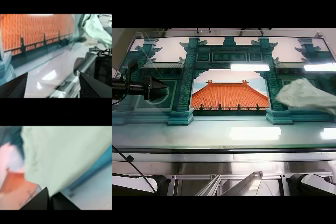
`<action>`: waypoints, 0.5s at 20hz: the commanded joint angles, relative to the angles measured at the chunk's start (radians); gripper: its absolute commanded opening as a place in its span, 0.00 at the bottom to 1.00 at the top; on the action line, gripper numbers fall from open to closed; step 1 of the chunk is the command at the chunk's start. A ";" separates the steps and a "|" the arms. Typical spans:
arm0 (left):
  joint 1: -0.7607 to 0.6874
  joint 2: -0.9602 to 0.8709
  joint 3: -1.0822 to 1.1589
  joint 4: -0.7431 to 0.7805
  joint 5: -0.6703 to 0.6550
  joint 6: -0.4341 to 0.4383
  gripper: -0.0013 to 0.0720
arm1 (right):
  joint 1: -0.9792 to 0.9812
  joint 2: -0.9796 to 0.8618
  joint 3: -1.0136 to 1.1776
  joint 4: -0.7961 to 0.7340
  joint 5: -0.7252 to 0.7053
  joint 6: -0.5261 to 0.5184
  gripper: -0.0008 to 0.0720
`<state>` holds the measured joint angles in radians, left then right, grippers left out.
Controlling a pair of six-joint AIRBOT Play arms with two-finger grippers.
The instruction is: Fold the shirts.
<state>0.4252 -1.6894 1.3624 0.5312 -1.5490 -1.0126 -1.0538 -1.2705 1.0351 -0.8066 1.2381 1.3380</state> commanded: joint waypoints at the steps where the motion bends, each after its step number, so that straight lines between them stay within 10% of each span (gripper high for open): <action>1: -0.003 0.000 0.001 0.000 -0.012 -0.006 0.98 | -0.312 0.124 -0.232 -0.147 -0.117 -0.006 0.03; 8: -0.082 0.000 0.001 0.000 0.011 -0.006 0.98 | -0.608 0.249 -0.507 -0.185 -0.246 -0.003 0.05; 9: -0.092 0.000 0.001 0.000 0.010 -0.006 0.98 | -0.605 0.249 -0.499 -0.184 -0.226 -0.003 0.17; 10: -0.105 0.000 0.001 0.000 0.011 -0.006 0.98 | -0.605 0.249 -0.489 -0.185 -0.198 -0.006 0.51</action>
<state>0.3523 -1.6894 1.3624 0.5308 -1.5467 -1.0191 -1.6169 -1.0386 0.5713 -0.9802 1.0260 1.3270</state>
